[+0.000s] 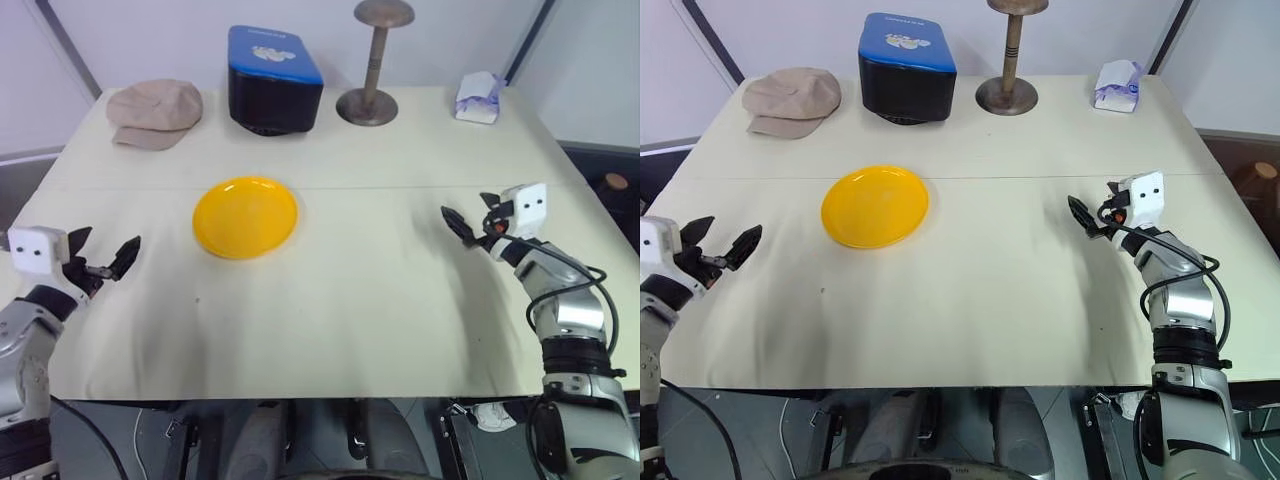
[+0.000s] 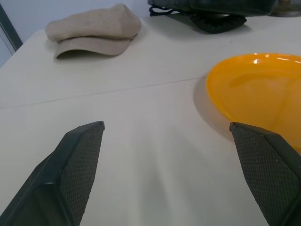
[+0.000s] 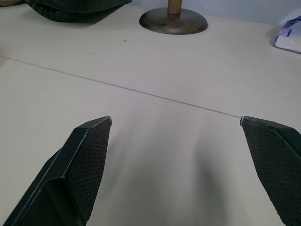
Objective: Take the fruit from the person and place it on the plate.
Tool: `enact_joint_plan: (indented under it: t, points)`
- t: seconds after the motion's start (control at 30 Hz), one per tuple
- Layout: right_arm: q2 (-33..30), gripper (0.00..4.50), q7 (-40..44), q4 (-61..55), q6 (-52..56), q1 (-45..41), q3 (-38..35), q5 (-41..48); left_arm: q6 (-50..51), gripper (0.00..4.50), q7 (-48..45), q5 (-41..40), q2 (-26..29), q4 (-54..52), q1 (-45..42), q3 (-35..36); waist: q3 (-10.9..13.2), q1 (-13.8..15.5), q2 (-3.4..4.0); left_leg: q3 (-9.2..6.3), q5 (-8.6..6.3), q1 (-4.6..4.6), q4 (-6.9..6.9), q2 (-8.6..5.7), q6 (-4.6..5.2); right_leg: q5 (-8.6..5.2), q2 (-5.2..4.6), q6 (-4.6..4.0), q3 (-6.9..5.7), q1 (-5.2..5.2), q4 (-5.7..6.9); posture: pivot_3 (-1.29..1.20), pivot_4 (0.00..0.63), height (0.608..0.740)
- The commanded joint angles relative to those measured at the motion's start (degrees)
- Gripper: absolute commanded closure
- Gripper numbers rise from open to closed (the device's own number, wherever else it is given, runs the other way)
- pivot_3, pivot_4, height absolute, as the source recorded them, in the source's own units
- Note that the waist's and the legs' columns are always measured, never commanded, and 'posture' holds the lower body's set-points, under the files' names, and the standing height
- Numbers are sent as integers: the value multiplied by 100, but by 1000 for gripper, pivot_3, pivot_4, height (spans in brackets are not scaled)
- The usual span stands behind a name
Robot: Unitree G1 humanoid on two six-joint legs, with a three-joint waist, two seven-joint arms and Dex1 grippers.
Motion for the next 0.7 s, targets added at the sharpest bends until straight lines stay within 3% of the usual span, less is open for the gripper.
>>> enact_joint_plan:
  t: [0.03,0.7]
  points:
    - [-19,15,28,-67,-125,-106,-78,32,2,0,-23,-79,54,-239,11,103,0,4,0,0,0,0,0,0,0,0,0,0,0,0,0,0,150,740]
    - [15,15,46,133,-312,-133,-60,14,-27,0,58,-14,41,-227,-87,79,0,3,0,0,0,0,0,0,0,0,0,0,0,0,0,0,150,740]
